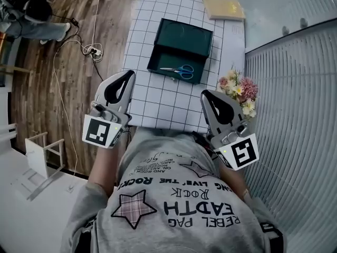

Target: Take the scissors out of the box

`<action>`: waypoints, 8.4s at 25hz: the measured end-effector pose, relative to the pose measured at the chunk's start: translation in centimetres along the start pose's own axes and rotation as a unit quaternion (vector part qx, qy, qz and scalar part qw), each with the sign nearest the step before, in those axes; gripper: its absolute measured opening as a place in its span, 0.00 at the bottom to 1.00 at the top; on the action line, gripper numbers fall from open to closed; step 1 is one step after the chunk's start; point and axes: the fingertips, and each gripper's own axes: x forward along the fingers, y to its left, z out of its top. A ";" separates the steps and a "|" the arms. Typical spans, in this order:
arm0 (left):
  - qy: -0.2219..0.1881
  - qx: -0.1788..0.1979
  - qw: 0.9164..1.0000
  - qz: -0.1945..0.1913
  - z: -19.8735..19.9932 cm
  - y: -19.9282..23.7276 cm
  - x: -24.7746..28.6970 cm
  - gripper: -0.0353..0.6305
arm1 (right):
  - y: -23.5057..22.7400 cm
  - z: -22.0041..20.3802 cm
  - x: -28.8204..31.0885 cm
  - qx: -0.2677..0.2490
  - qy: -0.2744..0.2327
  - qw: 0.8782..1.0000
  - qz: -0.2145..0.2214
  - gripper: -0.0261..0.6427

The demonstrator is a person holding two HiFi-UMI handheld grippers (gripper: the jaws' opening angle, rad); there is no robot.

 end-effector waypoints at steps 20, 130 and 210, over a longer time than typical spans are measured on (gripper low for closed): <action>0.018 -0.026 0.996 -0.088 -2.0 3.9 3.2 0.07 | -1.6 -6.8 7.8 -0.015 0.117 0.990 -0.076 0.06; 0.036 -0.062 0.995 -0.066 -5.6 4.7 4.6 0.07 | -4.6 -33.5 13.8 -0.211 0.569 0.750 0.261 0.20; -0.007 -0.035 0.999 -0.032 -3.4 4.4 0.7 0.07 | -6.0 -24.9 13.4 0.067 0.390 0.915 0.078 0.18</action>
